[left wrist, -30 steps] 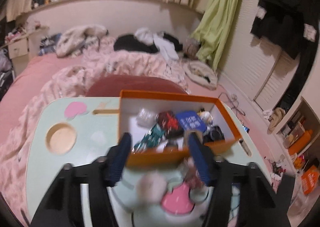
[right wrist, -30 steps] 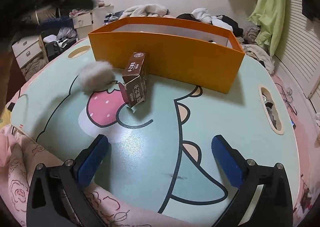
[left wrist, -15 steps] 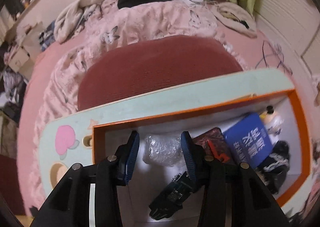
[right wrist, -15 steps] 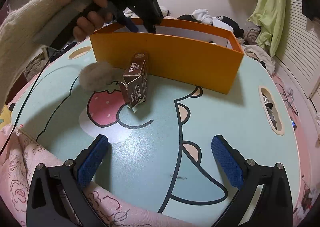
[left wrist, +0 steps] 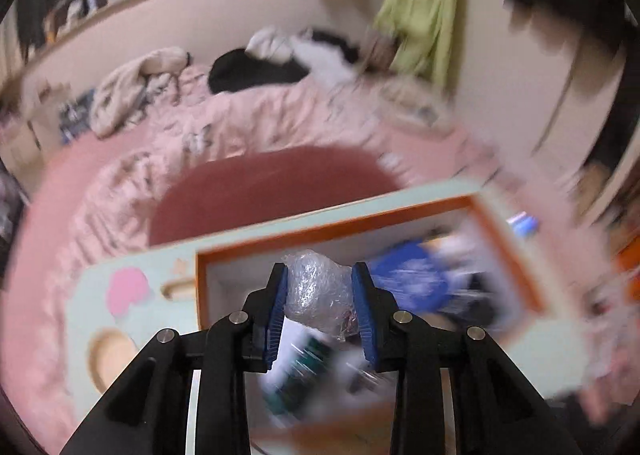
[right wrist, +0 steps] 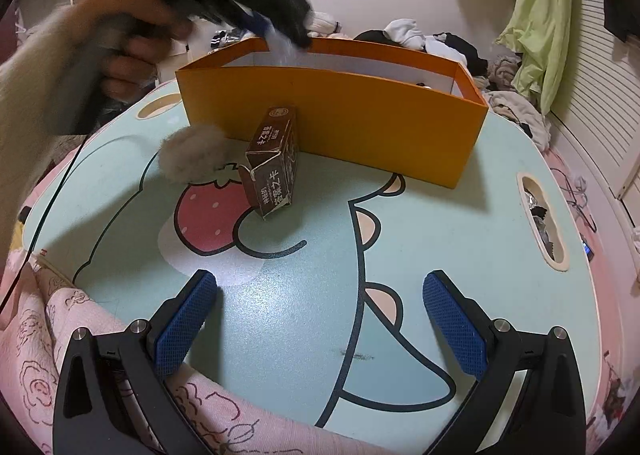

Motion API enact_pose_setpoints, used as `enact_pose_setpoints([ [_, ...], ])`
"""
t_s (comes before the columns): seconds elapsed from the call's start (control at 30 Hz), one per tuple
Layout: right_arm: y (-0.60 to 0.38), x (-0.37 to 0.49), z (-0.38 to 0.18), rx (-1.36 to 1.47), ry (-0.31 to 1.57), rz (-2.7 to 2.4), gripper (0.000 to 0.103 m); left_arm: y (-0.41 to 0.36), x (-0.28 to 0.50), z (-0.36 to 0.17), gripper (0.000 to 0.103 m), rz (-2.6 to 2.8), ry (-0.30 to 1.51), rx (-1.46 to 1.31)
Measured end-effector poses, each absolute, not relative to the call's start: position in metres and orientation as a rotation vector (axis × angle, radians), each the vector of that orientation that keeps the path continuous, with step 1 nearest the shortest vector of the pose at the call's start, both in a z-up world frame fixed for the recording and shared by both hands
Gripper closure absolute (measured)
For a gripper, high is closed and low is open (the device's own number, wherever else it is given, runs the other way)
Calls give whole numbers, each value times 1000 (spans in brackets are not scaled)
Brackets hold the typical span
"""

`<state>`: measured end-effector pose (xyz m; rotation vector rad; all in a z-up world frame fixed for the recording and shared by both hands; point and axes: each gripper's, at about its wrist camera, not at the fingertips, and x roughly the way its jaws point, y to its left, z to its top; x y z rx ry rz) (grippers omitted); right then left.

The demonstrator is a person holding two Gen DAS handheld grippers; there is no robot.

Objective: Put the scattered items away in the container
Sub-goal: 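Grasp the clear plastic bag inside the box with the left gripper, then lift the plastic bag out and set it between pompom and carton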

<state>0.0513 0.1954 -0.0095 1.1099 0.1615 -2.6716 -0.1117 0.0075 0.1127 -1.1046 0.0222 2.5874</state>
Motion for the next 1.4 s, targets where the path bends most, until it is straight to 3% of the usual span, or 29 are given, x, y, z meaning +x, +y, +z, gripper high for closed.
enact_pose_setpoints([
  [0.07, 195, 52, -9, 1111, 162, -2672, 1, -1, -79, 120, 72, 2539, -77, -1046],
  [0.2, 195, 52, -9, 1112, 162, -2673, 1, 0, -20, 99, 72, 2530, -53, -998],
  [0.37, 196, 51, -9, 1113, 162, -2673, 1, -4, -15, 53, 68, 2553, -158, -1015],
  [0.4, 196, 51, -8, 1113, 163, -2673, 1, -6, -17, 49, 65, 2536, -197, -1000],
  [0.47, 196, 52, -8, 1112, 163, -2673, 1, -7, -13, 48, 32, 2552, -219, -1009],
  [0.67, 195, 53, -8, 1114, 163, -2674, 1, -36, 36, 75, 4, 2715, -265, -782],
  [0.77, 195, 51, -8, 1114, 162, -2675, 1, -41, 50, 69, 1, 2794, -158, -837],
  [0.9, 195, 53, -8, 1115, 163, -2676, 1, -29, 40, 11, 1, 2744, 85, -1194],
  [0.97, 194, 52, -9, 1115, 179, -2679, 1, -17, 38, 3, 0, 2773, 183, -1158],
  [1.2, 197, 55, -5, 1109, 162, -2687, 1, -19, 17, -19, 0, 2748, 131, -1170],
  [1.27, 201, 58, -1, 1073, 122, -2724, 27, -20, 16, -21, 0, 2747, 129, -1169],
  [1.3, 206, 59, 5, 1037, 61, -2732, 45, -20, 14, -23, 0, 2747, 126, -1168],
  [1.4, 216, 56, 31, 902, -75, -2761, 64, -20, 13, -24, 0, 2748, 125, -1166],
])
